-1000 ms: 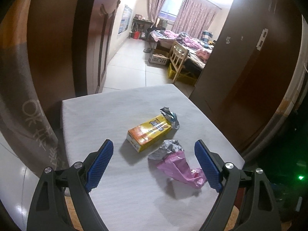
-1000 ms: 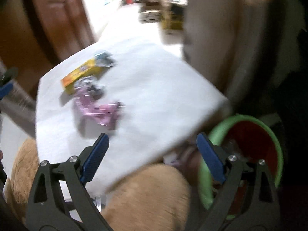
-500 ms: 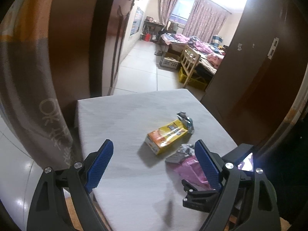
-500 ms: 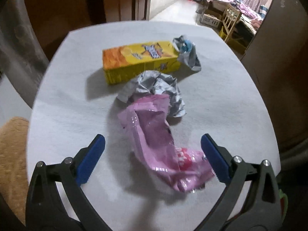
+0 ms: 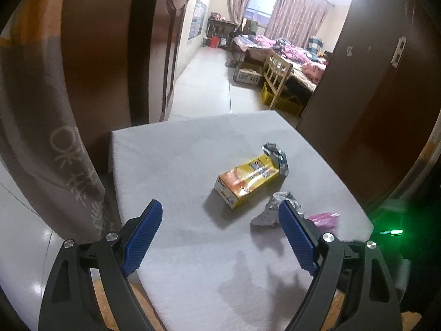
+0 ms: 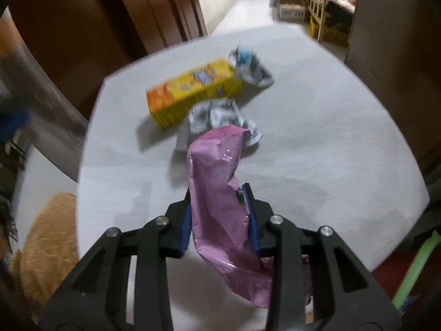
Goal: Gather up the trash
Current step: 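Grasp the pink wrapper with the right tool, then grasp the yellow iced-tea carton with the left tool while the right holds the pink wrapper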
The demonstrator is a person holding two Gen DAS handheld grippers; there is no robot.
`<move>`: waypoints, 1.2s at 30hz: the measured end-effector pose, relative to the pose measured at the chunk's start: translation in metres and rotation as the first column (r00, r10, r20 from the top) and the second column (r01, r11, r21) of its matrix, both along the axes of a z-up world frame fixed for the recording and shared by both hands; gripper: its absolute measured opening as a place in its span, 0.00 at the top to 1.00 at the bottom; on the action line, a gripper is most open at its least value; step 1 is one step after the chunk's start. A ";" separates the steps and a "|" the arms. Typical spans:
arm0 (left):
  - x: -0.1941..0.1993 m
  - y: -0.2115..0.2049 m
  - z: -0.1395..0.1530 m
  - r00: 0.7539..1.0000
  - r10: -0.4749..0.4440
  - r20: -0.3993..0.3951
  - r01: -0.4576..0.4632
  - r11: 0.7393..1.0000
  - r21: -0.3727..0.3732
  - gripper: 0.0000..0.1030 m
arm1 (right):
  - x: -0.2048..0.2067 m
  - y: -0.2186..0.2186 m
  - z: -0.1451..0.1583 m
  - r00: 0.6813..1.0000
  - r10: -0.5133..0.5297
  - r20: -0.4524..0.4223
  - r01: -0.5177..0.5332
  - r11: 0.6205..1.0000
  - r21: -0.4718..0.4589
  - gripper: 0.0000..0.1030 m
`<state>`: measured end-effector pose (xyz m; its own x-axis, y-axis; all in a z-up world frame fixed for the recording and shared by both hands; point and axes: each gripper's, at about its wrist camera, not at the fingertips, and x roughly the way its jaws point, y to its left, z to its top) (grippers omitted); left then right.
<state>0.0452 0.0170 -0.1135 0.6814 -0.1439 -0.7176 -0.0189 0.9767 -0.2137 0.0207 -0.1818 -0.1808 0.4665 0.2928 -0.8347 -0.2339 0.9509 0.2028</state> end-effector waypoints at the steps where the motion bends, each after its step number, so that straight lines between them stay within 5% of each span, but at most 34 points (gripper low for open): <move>1: 0.002 -0.004 -0.004 1.000 -0.007 -0.009 0.007 1.000 0.010 0.20 | -0.005 -0.006 0.006 1.000 -0.013 0.020 0.012 1.000 0.017 0.68; 6: 0.006 -0.017 -0.016 0.999 -0.042 -0.026 0.043 0.998 0.045 0.20 | -0.027 -0.044 0.007 0.989 -0.123 0.083 0.115 0.989 0.092 0.68; 13: 0.033 -0.044 -0.034 0.993 -0.114 -0.025 0.116 0.988 0.105 0.20 | -0.030 -0.080 -0.013 0.976 -0.218 0.023 0.210 0.961 0.178 0.68; 23: 0.112 -0.088 -0.065 0.965 -0.232 -0.121 0.252 0.948 0.197 0.20 | -0.024 -0.085 -0.022 0.980 -0.196 -0.024 0.196 0.947 0.253 0.68; 28: 0.142 -0.099 -0.086 0.926 -0.304 -0.224 0.354 0.904 0.240 0.20 | -0.020 -0.088 -0.026 0.979 -0.196 -0.048 0.201 0.937 0.286 0.68; 36: 0.170 -0.087 -0.097 0.927 -0.250 -0.278 0.312 0.928 0.205 0.14 | -0.017 -0.088 -0.030 0.980 -0.185 -0.066 0.196 0.938 0.286 0.68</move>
